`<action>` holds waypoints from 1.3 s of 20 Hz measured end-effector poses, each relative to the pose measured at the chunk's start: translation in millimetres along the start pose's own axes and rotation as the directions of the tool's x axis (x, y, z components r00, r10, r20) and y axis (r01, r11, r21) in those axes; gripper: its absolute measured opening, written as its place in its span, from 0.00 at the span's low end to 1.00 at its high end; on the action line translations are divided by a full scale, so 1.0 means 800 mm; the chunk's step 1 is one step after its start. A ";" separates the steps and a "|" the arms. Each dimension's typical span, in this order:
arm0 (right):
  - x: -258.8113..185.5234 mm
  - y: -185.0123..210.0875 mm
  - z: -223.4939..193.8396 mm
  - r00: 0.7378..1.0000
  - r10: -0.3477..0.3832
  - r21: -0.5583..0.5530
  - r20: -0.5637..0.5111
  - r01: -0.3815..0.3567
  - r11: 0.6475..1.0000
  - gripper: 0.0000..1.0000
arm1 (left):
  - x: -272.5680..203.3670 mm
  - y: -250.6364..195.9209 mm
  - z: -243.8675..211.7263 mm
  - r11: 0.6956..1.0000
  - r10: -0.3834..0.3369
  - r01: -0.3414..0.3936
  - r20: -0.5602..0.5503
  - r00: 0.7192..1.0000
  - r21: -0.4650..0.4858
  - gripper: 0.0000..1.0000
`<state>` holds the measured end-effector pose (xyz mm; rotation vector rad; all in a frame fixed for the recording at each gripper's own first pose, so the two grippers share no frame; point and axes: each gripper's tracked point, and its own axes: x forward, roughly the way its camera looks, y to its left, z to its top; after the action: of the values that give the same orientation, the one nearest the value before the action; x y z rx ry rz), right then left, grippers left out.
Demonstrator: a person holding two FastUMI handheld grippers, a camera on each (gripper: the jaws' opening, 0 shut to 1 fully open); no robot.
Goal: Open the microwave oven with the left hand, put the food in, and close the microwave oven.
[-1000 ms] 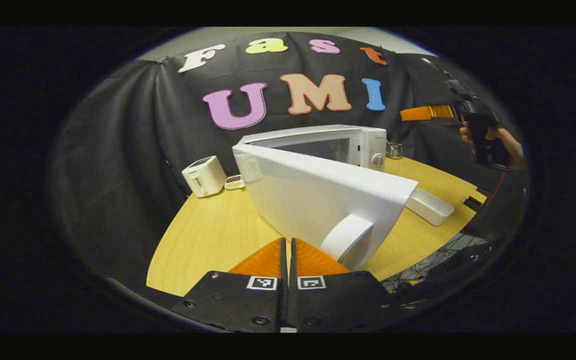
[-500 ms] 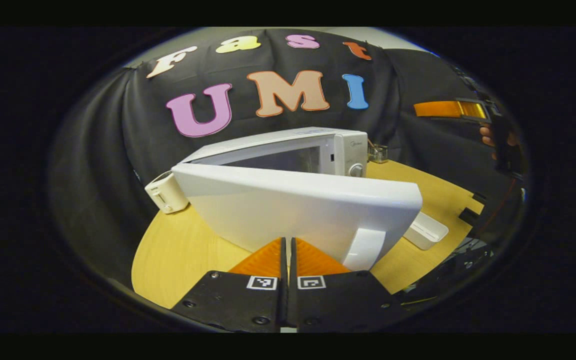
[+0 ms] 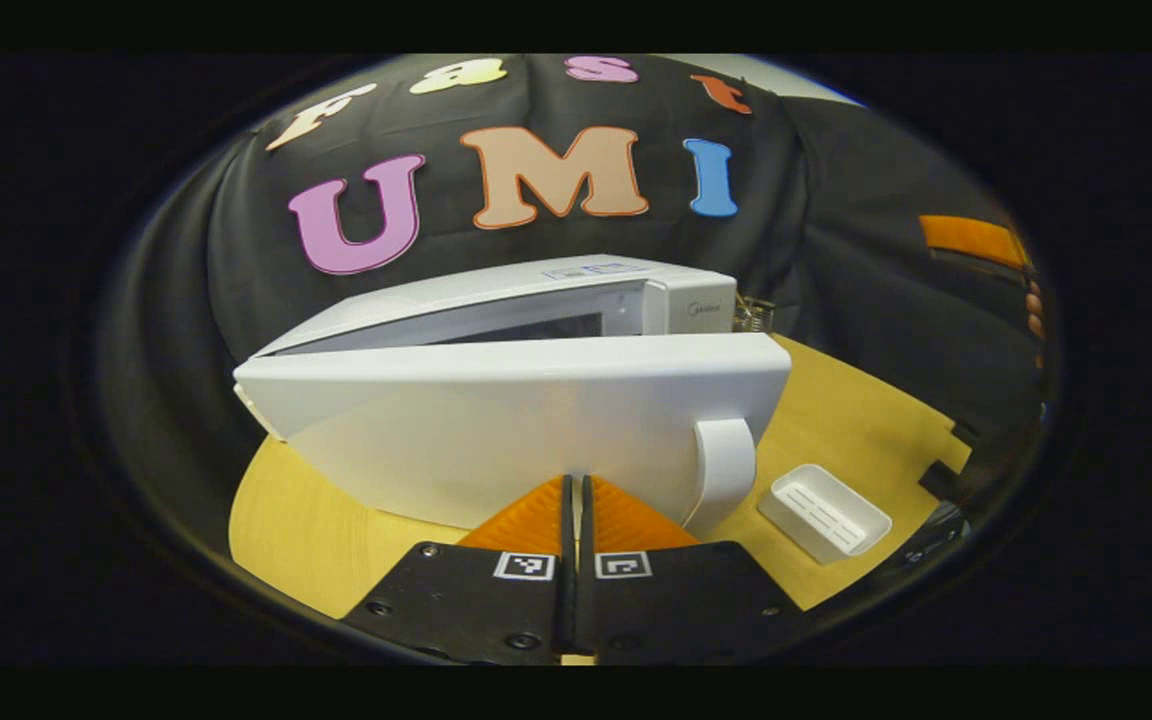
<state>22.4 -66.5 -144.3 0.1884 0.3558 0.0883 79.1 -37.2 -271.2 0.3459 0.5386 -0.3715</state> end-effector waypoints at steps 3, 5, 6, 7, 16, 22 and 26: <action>-0.004 -0.013 0.000 1.000 -0.008 0.005 0.002 0.008 1.000 0.91 | 0.024 -0.004 0.019 1.000 -0.001 0.000 -0.008 1.000 -0.021 0.00; -0.006 -0.023 0.000 1.000 -0.021 0.011 0.007 0.021 1.000 0.91 | 0.038 -0.007 0.032 0.999 -0.005 0.005 -0.007 1.000 -0.033 0.02; -0.008 -0.027 0.000 1.000 -0.028 0.013 0.010 0.028 1.000 0.91 | 0.049 -0.006 0.039 0.999 -0.003 0.003 -0.008 1.000 -0.035 0.01; -0.008 -0.031 0.000 0.999 -0.034 0.016 0.013 0.034 0.999 0.91 | 0.057 -0.005 0.046 0.999 0.003 -0.004 -0.010 1.000 -0.034 0.00; -0.013 -0.057 0.002 0.997 -0.079 0.038 0.019 0.078 0.996 0.91 | 0.091 -0.024 0.065 0.993 -0.010 0.009 -0.011 1.000 -0.119 0.01; -0.013 -0.074 0.009 0.993 -0.115 0.043 0.028 0.114 0.993 0.91 | 0.096 -0.029 0.080 0.986 -0.033 0.034 0.009 0.999 -0.163 0.00; -0.013 -0.077 0.009 0.993 -0.119 0.044 0.026 0.118 0.992 0.91 | 0.097 -0.030 0.087 0.992 -0.029 0.032 0.032 0.999 -0.124 0.01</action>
<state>18.7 -129.2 -146.9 0.2101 0.3394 -0.0392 160.5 -105.9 -263.2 0.2120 0.5355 -0.3701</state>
